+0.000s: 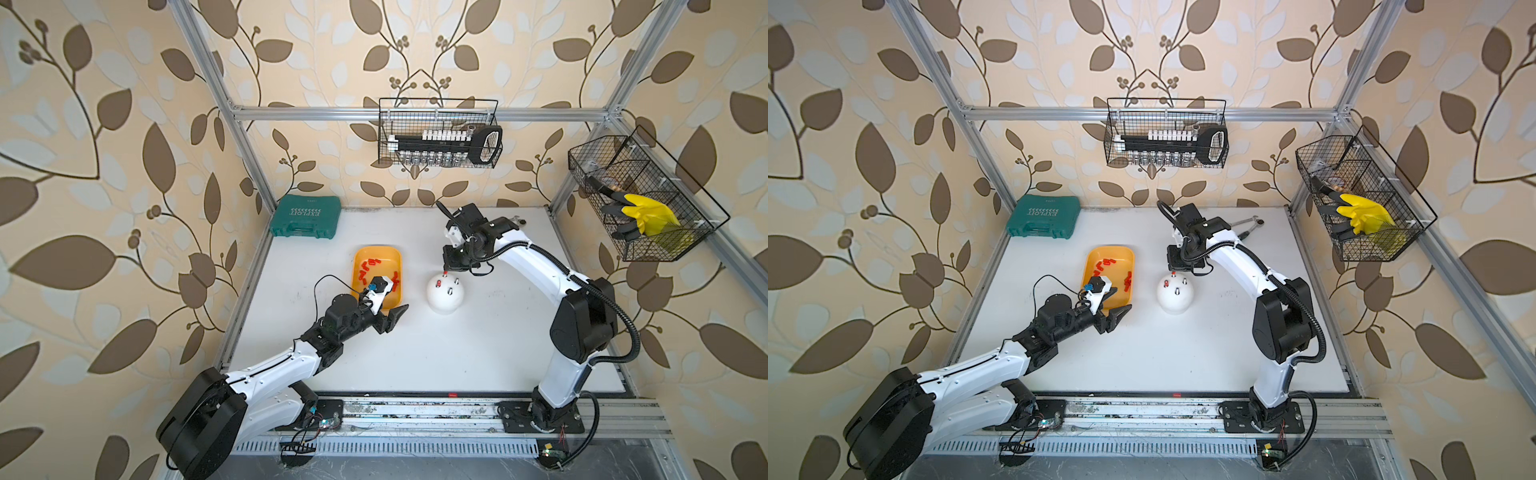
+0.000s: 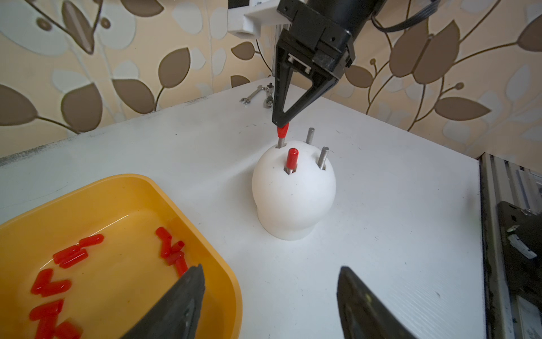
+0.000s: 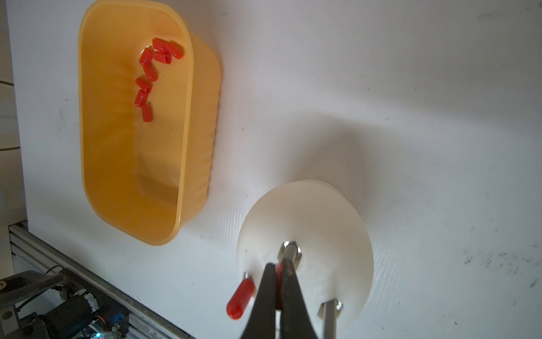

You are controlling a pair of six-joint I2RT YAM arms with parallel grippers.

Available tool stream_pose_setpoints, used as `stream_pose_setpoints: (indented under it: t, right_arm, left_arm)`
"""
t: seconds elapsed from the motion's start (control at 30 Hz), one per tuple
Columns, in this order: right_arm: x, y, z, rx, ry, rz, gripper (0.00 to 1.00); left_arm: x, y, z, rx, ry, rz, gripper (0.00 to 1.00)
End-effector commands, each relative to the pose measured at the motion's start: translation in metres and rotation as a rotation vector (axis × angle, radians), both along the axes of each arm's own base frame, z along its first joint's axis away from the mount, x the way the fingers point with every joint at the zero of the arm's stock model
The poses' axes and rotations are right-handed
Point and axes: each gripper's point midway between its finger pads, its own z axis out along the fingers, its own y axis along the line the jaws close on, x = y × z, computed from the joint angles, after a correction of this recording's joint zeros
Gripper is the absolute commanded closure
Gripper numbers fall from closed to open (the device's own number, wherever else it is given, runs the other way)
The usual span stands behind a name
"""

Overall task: Cover the protruding screws with screw protection sleeves
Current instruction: Attach the screw protection sleeve to the screw.

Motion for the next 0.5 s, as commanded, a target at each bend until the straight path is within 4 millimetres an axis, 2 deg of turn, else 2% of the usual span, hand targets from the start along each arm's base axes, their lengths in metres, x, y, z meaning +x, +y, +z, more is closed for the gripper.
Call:
stream_pose_setpoints:
  t: [0.0, 0.2, 0.33, 0.47]
  right_arm:
    - [-0.002, -0.001, -0.004, -0.079, -0.016, 0.018, 0.98]
    - [-0.004, 0.002, -0.003, -0.125, -0.036, 0.028, 0.92]
    - [-0.002, 0.006, 0.004, -0.100, -0.045, 0.027, 0.71]
    - [0.001, 0.013, 0.024, -0.051, -0.076, 0.033, 0.61]
  left_arm:
    - [0.000, -0.008, 0.025, -0.037, -0.052, -0.029, 0.27]
    - [0.000, -0.009, 0.025, -0.037, -0.052, -0.031, 0.27]
    - [0.000, -0.009, 0.025, -0.037, -0.050, -0.033, 0.26]
    - [0.000, -0.009, 0.024, -0.035, -0.046, -0.032, 0.26]
